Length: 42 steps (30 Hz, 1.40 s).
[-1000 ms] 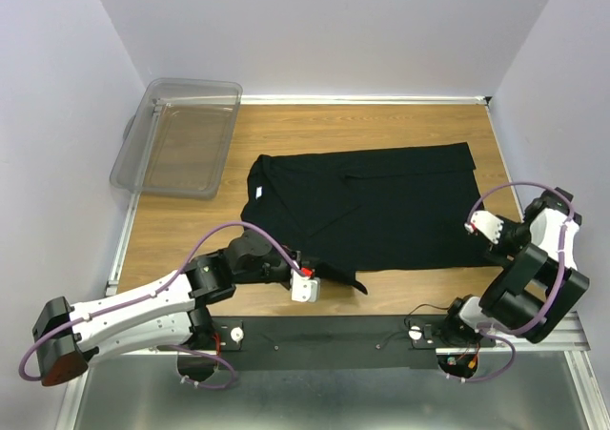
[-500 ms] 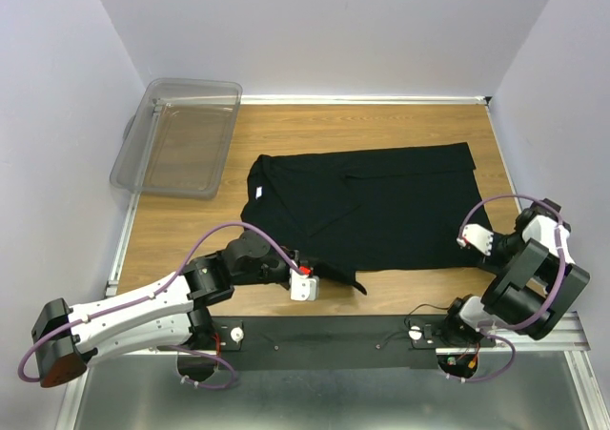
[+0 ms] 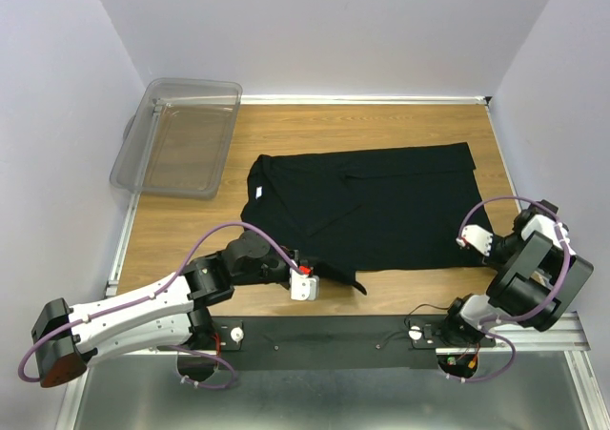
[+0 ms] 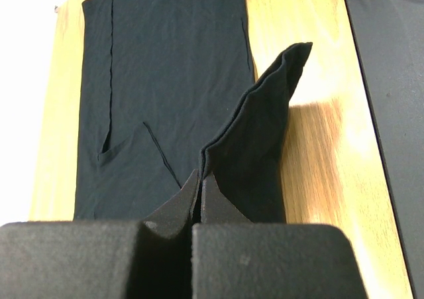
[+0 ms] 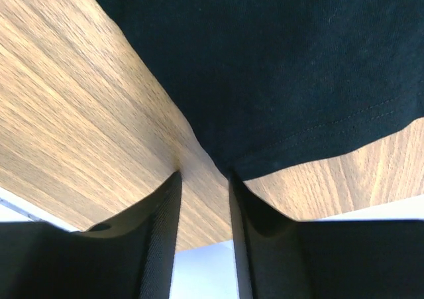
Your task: Fold and stack the t-shirts
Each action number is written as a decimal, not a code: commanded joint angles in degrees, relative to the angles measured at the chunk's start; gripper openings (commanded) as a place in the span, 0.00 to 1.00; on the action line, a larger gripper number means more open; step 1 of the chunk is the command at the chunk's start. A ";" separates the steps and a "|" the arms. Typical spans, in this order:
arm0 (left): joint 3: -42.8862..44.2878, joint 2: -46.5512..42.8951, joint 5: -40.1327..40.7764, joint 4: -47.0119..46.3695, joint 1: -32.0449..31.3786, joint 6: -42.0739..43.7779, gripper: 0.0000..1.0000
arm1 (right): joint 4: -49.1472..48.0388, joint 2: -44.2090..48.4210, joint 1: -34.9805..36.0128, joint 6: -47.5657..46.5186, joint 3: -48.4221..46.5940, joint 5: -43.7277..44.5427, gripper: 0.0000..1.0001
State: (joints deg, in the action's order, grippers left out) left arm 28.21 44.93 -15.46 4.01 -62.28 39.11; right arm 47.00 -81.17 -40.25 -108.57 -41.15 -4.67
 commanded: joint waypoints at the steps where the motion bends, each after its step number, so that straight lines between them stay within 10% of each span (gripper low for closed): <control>1: -1.05 -0.89 1.05 -1.55 -0.21 -0.79 0.00 | -4.02 -2.77 -0.44 0.12 1.59 -0.78 0.36; 10: -1.49 -1.68 1.93 -2.52 -0.21 -0.97 0.00 | -4.47 -4.00 -0.44 3.63 -0.60 -4.82 0.00; 28: -2.01 -3.62 3.16 -3.22 0.14 -0.97 0.00 | 8.80 -0.66 -0.44 3.90 -10.27 -10.98 0.01; 30: -2.01 -3.62 3.07 -3.22 0.14 -0.97 0.00 | 10.55 -0.14 -0.44 1.53 -8.88 -9.41 0.07; 34: -2.10 -3.88 2.98 -3.31 0.32 -0.88 0.00 | 9.60 1.10 -0.44 -1.99 -4.83 -8.16 0.55; 42: -2.10 -4.14 2.72 -3.31 0.41 -1.23 0.00 | 3.89 -4.52 -0.44 1.43 -5.61 -6.77 0.63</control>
State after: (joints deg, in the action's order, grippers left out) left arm 26.65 41.67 -13.47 2.26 -62.13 38.65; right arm 53.28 -82.43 -40.25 -108.20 -45.87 -13.08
